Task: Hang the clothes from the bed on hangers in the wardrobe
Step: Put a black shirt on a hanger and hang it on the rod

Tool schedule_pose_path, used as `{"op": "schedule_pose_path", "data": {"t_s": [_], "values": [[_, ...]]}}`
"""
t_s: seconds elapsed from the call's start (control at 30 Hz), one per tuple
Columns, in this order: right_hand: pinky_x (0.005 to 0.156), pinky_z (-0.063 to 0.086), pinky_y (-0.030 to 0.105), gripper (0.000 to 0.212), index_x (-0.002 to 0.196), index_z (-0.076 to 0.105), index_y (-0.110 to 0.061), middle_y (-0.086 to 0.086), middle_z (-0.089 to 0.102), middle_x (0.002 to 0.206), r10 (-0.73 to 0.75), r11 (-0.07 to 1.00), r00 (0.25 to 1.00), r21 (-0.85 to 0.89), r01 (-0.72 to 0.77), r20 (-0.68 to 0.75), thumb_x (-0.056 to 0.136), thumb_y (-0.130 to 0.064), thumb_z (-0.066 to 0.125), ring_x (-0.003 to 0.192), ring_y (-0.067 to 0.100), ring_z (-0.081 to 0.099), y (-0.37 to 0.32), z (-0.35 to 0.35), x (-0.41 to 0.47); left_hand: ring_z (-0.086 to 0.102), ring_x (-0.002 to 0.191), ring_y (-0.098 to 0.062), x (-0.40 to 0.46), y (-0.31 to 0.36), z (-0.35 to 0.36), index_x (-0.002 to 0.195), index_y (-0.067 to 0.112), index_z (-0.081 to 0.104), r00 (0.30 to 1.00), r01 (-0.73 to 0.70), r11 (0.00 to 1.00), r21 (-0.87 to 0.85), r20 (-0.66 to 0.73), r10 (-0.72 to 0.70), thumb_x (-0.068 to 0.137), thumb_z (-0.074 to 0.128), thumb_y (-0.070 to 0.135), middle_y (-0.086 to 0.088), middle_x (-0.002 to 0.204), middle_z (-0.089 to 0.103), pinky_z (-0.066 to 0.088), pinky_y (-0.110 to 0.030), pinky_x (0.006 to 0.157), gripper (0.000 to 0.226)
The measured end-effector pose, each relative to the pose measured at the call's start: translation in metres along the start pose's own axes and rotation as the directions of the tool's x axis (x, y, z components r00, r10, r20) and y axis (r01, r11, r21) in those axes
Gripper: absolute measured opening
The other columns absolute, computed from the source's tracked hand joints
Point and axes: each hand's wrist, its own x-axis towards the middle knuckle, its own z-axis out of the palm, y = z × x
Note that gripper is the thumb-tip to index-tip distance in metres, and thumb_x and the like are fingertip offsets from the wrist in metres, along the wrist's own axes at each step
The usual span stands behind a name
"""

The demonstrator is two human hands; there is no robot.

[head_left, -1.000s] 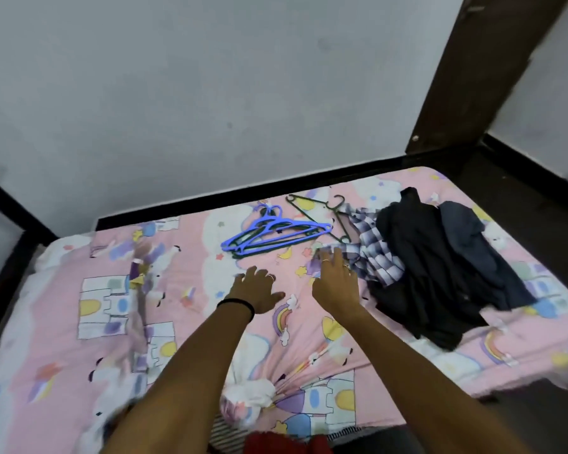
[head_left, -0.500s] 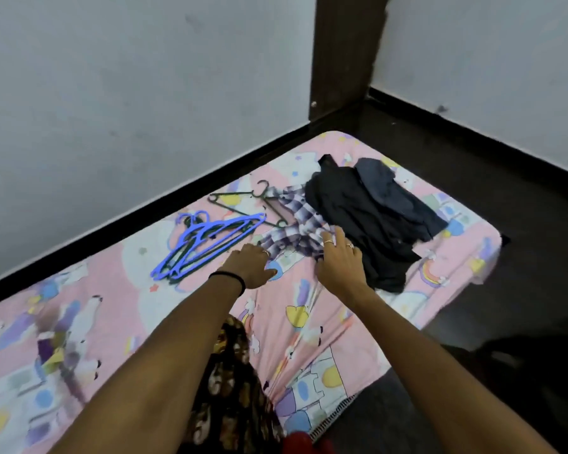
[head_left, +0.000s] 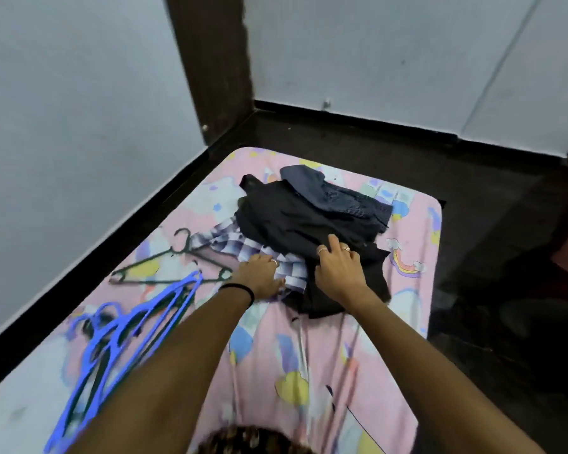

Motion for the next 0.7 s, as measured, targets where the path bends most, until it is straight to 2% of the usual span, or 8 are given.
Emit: {"op": "schedule_pose_path", "data": {"t_s": [0.13, 0.23, 0.3, 0.4, 0.5, 0.6, 0.63, 0.7], "values": [[0.098, 0.033, 0.044, 0.035, 0.126, 0.047, -0.010, 0.010, 0.035, 0.137, 0.132, 0.991, 0.991, -0.012, -0.132, -0.013, 0.092, -0.019, 0.046, 0.124, 0.033, 0.041, -0.004, 0.061, 0.085, 0.024, 0.140, -0.029, 0.094, -0.049, 0.053, 0.149, 0.015, 0.022, 0.999, 0.017, 0.999, -0.041, -0.044, -0.019, 0.096, 0.046, 0.043, -0.006, 0.156, 0.021, 0.028, -0.046, 0.111, 0.065], [0.099, 0.033, 0.044, 0.037, 0.128, 0.046, -0.010, 0.011, 0.037, 0.138, 0.192, 0.981, 0.980, -0.030, -0.194, -0.061, 0.093, -0.022, 0.046, 0.125, 0.034, 0.040, 0.008, 0.085, 0.147, 0.018, 0.143, -0.029, 0.144, -0.074, 0.088, 0.153, 0.018, 0.008, 0.990, 0.006, 0.997, -0.082, -0.143, -0.018, 0.095, 0.046, 0.051, -0.005, 0.160, 0.007, 0.025, -0.045, 0.113, 0.077], [0.099, 0.034, 0.045, 0.042, 0.131, 0.045, -0.010, 0.012, 0.041, 0.137, 0.212, 0.976, 0.972, -0.027, -0.216, -0.097, 0.097, -0.035, 0.043, 0.123, 0.035, 0.043, 0.012, 0.105, 0.181, 0.016, 0.144, -0.029, 0.170, -0.092, 0.112, 0.153, 0.019, 0.005, 0.986, -0.019, 0.996, -0.090, -0.167, 0.004, 0.094, 0.043, 0.056, -0.003, 0.161, 0.002, 0.024, -0.045, 0.113, 0.080], [0.097, 0.036, 0.048, 0.073, 0.138, 0.042, -0.012, 0.010, 0.049, 0.134, 0.163, 0.986, 0.977, -0.015, -0.166, -0.136, 0.091, -0.067, 0.029, 0.118, 0.036, 0.049, -0.001, 0.144, 0.203, 0.018, 0.144, -0.032, 0.190, -0.111, 0.146, 0.153, 0.021, 0.006, 0.984, -0.036, 0.990, -0.133, -0.178, 0.012, 0.093, 0.041, 0.059, -0.002, 0.161, 0.002, 0.025, -0.048, 0.113, 0.080], [0.099, 0.036, 0.053, 0.094, 0.144, 0.038, -0.012, 0.013, 0.051, 0.136, 0.030, 0.991, 0.989, -0.123, -0.047, -0.143, 0.079, -0.080, 0.032, 0.118, 0.039, 0.049, -0.024, 0.184, 0.213, 0.032, 0.138, -0.036, 0.192, -0.121, 0.170, 0.151, 0.019, 0.023, 0.944, -0.123, 0.979, -0.161, -0.324, 0.065, 0.090, 0.038, 0.062, -0.007, 0.158, 0.020, 0.032, -0.049, 0.109, 0.076], [0.097, 0.038, 0.056, 0.076, 0.137, 0.048, -0.014, 0.014, 0.056, 0.130, -0.003, 0.977, 0.979, -0.211, -0.041, -0.205, 0.076, -0.057, 0.061, 0.113, 0.041, 0.052, -0.040, 0.203, 0.233, 0.016, 0.146, -0.027, 0.191, -0.137, 0.184, 0.153, 0.028, 0.010, 0.931, -0.164, 0.973, -0.165, -0.352, 0.097, 0.093, 0.034, 0.059, 0.000, 0.161, 0.007, 0.021, -0.045, 0.114, 0.072], [0.094, 0.040, 0.053, 0.062, 0.130, 0.055, -0.014, 0.013, 0.061, 0.123, 0.018, 0.984, 0.964, -0.169, -0.065, -0.265, 0.076, -0.042, 0.067, 0.109, 0.040, 0.055, -0.044, 0.201, 0.240, 0.015, 0.147, -0.024, 0.190, -0.144, 0.189, 0.153, 0.029, 0.009, 0.919, -0.186, 0.971, -0.152, -0.376, 0.117, 0.094, 0.034, 0.058, 0.002, 0.161, 0.006, 0.022, -0.045, 0.114, 0.070], [0.090, 0.039, 0.047, 0.037, 0.120, 0.060, -0.016, 0.010, 0.067, 0.110, 0.127, 0.991, 0.916, 0.000, -0.137, -0.380, 0.083, -0.025, 0.060, 0.103, 0.037, 0.058, -0.051, 0.185, 0.247, 0.027, 0.143, -0.024, 0.181, -0.156, 0.196, 0.151, 0.027, 0.016, 0.902, -0.220, 0.965, -0.140, -0.405, 0.147, 0.094, 0.032, 0.055, 0.000, 0.159, 0.019, 0.033, -0.044, 0.110, 0.066]]}}
